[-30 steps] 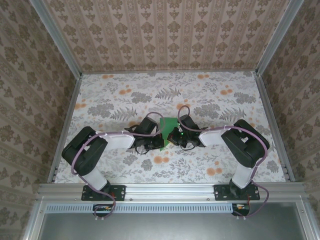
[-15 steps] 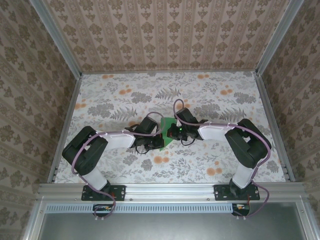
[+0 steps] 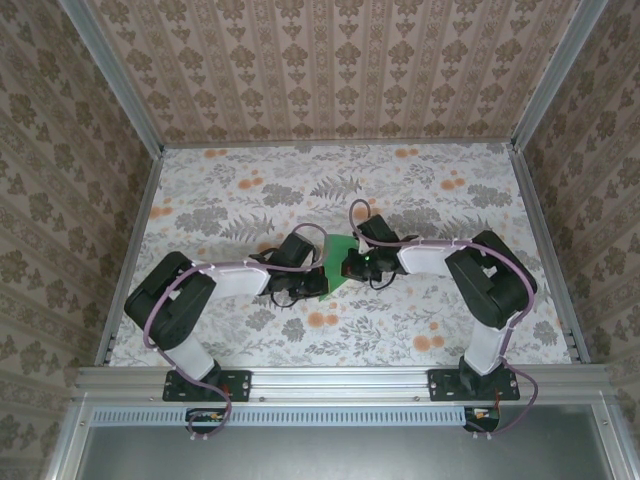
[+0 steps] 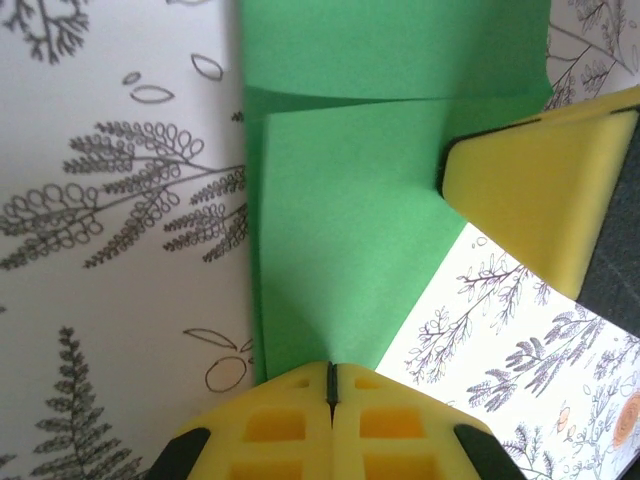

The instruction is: Fold a paper plane with a square sheet of paper (pick it up from the middle)

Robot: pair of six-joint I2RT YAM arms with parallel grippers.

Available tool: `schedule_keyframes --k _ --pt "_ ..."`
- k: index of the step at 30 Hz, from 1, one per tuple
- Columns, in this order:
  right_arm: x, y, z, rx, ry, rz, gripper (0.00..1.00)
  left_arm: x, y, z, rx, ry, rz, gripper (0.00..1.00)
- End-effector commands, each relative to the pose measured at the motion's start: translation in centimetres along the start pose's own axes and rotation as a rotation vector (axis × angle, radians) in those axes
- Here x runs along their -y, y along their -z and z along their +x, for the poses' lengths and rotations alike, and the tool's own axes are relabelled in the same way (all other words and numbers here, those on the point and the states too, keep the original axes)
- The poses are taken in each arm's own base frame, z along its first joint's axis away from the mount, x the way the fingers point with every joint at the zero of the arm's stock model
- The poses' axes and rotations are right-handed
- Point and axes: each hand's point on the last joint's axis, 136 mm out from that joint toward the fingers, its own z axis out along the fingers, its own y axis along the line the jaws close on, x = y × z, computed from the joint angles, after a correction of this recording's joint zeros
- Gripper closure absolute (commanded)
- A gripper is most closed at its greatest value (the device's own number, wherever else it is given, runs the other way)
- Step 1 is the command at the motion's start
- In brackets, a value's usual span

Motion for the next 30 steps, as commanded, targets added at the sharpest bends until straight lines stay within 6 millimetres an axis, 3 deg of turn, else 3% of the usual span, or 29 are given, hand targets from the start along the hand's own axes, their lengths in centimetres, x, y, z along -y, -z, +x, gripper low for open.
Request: schedule_keyframes --k 1,5,9,11,17,22,26,30 --pt "5.0 1.1 -0.3 0.018 -0.065 0.111 1.00 -5.8 -0.8 3.4 -0.107 0.088 -0.166 1.00" --pt "5.9 3.9 -2.0 0.100 -0.095 0.128 1.00 -5.6 -0.9 3.3 -0.119 0.061 -0.143 1.00" --pt "4.0 6.7 -3.4 0.192 -0.058 0.102 1.00 -4.9 -1.0 2.6 -0.128 0.010 -0.120 1.00" --pt "2.8 6.9 -3.2 0.199 -0.042 0.066 1.00 -4.6 -0.9 2.3 -0.129 -0.013 -0.113 1.00" --pt "-1.9 4.2 -1.4 0.120 0.001 -0.073 1.00 -4.4 -0.7 1.7 -0.123 -0.064 -0.107 1.00" --pt "-4.6 1.2 -0.7 0.040 -0.003 -0.161 1.00 -4.5 -0.4 1.5 -0.125 -0.085 -0.114 1.00" --pt "-3.6 -0.8 0.0 -0.002 -0.034 -0.135 1.00 -5.0 -0.4 1.7 -0.131 -0.080 -0.127 1.00" --pt "-0.4 -1.0 0.5 0.002 -0.073 -0.070 1.00 -5.6 -0.3 2.0 -0.137 -0.069 -0.142 1.00"
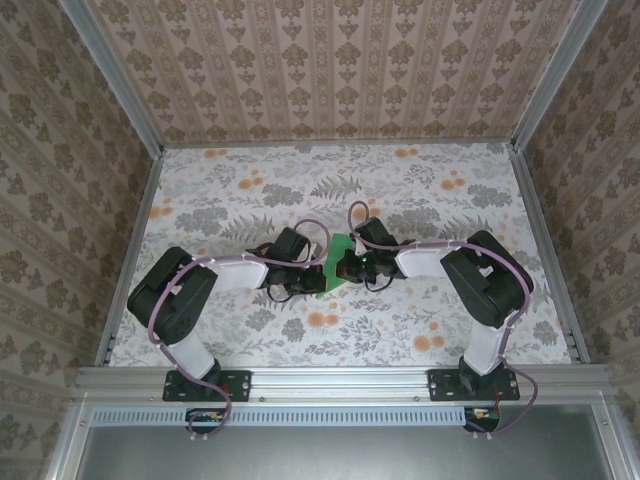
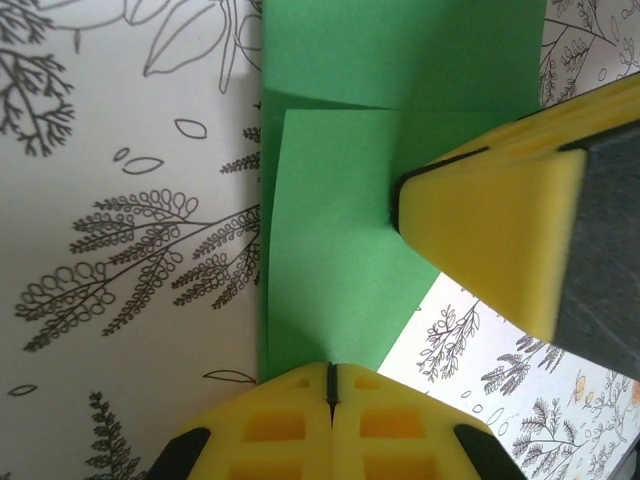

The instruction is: Fold a paper plane with a square sheet of paper (pick it up from the middle)

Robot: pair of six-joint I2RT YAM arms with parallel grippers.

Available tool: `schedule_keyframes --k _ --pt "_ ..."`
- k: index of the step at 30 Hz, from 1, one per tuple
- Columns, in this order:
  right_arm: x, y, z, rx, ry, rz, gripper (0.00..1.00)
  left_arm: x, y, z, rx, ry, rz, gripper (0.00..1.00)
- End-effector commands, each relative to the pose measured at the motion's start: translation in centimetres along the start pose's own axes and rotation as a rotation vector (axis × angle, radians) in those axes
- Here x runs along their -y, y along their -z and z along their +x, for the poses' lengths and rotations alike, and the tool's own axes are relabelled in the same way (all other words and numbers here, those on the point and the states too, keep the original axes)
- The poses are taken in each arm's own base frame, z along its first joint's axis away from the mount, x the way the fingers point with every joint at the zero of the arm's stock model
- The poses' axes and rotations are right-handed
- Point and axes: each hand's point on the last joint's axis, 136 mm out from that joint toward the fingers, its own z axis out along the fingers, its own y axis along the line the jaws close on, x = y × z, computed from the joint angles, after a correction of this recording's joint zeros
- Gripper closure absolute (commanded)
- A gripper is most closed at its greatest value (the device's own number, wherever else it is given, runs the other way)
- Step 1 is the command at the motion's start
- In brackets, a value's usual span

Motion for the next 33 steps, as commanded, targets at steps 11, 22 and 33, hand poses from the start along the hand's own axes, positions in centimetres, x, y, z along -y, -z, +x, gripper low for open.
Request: schedule_keyframes --k 11,22,33 --pt "7.2 5.4 -2.5 0.139 -0.091 0.124 1.00 -5.7 -0.4 3.4 -0.113 0.072 -0.175 1.00" --pt "-1.6 3.9 -1.2 0.095 0.059 -0.066 1.00 -4.1 -0.3 2.1 -0.090 0.037 -0.121 1.00" --pt "0.9 -0.4 0.1 0.017 -0.028 -0.002 1.00 -1.0 0.6 0.0 -0.012 -0.015 -0.021 1.00"
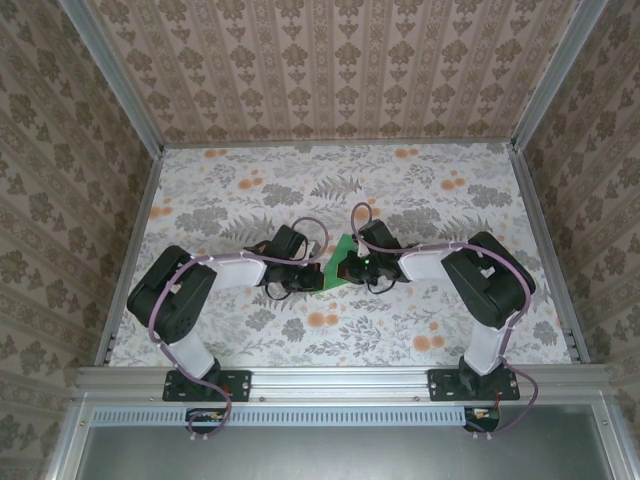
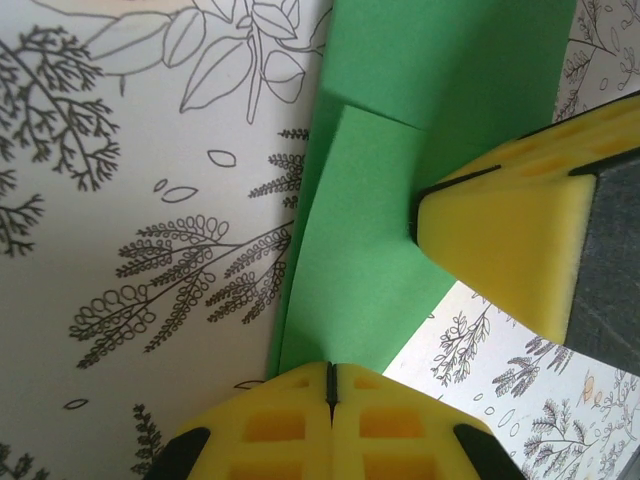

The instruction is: Fold a paper plane with a square sheet of paper (pick it up from the middle)

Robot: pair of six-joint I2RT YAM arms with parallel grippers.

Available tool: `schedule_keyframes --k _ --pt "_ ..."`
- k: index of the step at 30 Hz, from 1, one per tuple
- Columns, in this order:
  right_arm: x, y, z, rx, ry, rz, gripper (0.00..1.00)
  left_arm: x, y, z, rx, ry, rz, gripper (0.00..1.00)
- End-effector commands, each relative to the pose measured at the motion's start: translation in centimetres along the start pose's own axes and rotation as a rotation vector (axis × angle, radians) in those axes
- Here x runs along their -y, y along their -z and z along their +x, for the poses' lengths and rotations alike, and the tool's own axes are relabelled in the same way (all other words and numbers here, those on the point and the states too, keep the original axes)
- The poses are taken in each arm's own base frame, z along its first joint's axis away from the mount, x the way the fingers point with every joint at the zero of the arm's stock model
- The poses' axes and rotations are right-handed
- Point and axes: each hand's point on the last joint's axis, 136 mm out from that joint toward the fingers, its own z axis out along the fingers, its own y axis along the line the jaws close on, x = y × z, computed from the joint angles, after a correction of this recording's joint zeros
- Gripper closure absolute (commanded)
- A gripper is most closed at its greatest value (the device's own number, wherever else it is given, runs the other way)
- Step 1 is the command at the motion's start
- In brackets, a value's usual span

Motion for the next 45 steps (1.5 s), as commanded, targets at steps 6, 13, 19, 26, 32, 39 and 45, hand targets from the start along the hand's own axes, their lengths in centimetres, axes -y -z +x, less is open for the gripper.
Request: schedule_keyframes --k 6,13,19,26,32,39,45 --pt "2.9 -0.5 0.8 0.001 -0.073 0.090 1.00 2.7 0.6 -1.1 0.067 0.011 0.060 0.90" --pt "3.4 -0.7 1.0 0.001 -0.107 0.099 1.00 2.3 -0.7 -1.1 0.133 0.118 0.054 0.89" --pt "3.5 -0.6 1.2 -0.002 -0.116 0.102 1.00 0.4 -1.2 -0.7 0.183 0.203 0.020 0.91" --pt "4.3 -0.5 1.5 -0.003 -0.119 0.129 1.00 -1.7 -1.4 0.3 0.190 0.249 -0.042 0.92" --pt "6.3 -0.3 2.2 -0.012 -0.120 0.193 1.00 -3.5 -0.2 0.8 0.218 0.284 -0.073 0.92" --pt "7.7 0.2 1.9 0.004 -0.138 0.221 1.00 -5.3 1.1 2.0 0.233 0.337 -0.107 0.92" --pt "5.7 0.4 1.0 0.013 -0.121 0.165 1.00 -4.0 3.0 1.2 0.276 0.294 -0.085 0.91"
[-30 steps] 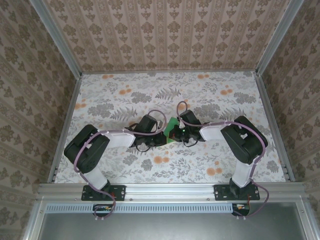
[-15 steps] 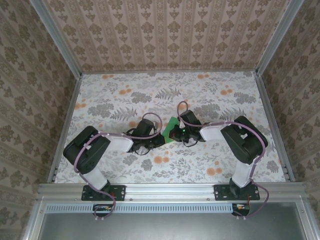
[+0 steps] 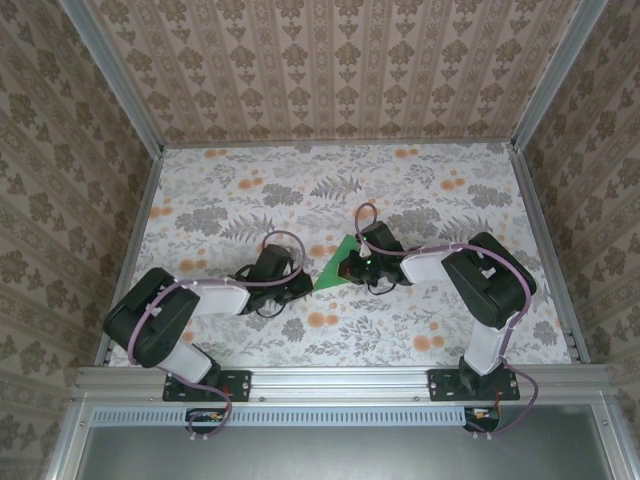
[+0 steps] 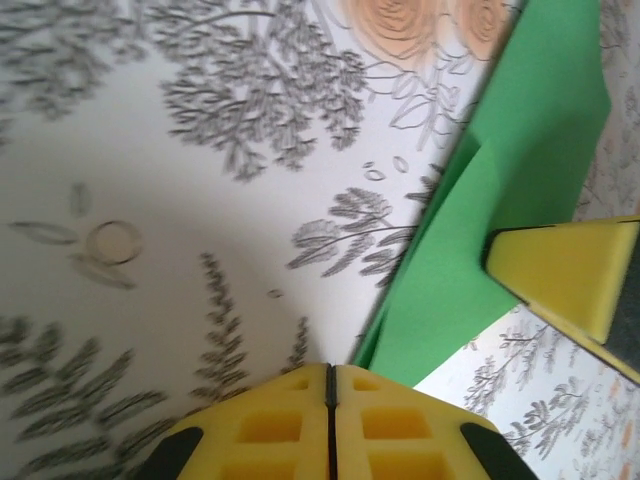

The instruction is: Fold a paper plane with a square sheet of paper (pick it up from the middle)

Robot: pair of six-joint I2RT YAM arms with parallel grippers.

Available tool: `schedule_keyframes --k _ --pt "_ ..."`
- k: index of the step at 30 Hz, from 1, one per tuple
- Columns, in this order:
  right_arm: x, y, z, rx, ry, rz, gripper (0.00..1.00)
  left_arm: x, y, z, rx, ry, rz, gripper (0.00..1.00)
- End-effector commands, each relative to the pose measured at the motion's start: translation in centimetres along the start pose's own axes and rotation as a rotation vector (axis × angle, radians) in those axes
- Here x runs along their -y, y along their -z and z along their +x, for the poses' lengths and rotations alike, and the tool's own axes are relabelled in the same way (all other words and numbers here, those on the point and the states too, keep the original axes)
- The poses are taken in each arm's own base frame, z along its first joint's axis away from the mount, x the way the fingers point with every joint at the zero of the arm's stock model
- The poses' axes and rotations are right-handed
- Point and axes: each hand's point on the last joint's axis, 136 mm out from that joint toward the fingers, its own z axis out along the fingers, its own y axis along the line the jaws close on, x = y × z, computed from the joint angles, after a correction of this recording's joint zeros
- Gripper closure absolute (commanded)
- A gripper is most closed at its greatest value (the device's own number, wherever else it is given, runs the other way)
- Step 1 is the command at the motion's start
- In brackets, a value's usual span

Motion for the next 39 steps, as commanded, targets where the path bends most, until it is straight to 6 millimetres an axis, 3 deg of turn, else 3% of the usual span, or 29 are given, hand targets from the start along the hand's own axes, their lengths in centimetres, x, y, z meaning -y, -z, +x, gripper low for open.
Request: schedule_keyframes --k 1,6,10,15,20,25,30,39 --pt "4.4 0.5 0.9 -0.022 -0.052 0.158 1.00 -0.9 1.4 -0.3 0.020 -0.015 -0.057 0.90" --pt "-0.9 2.1 -1.1 0.015 0.013 0.026 0.89 2.9 3.2 -2.0 0.056 -0.136 0.024 0.81" --pt "-2.7 4.3 -2.1 0.063 0.040 0.002 0.73 5.6 3.4 -2.5 0.037 -0.232 0.082 0.73" --pt "-0.9 6.8 -2.5 0.134 -0.009 0.053 0.56 7.3 2.1 -2.4 -0.018 -0.308 0.086 0.69" --pt "1.8 8.4 -2.4 0.183 -0.072 0.112 0.47 9.1 0.3 -1.9 -0.071 -0.356 0.110 0.71" --pt "3.1 8.4 -2.1 0.184 -0.111 0.121 0.43 8.9 -1.7 -1.6 -0.109 -0.367 0.088 0.79" --pt "3.5 7.8 -1.8 0.169 -0.147 0.109 0.40 6.6 -3.4 -2.8 -0.077 -0.307 -0.021 0.91" --pt "3.7 6.8 -1.3 0.133 -0.196 0.092 0.41 3.8 -4.6 -2.9 -0.083 -0.221 -0.105 0.99"
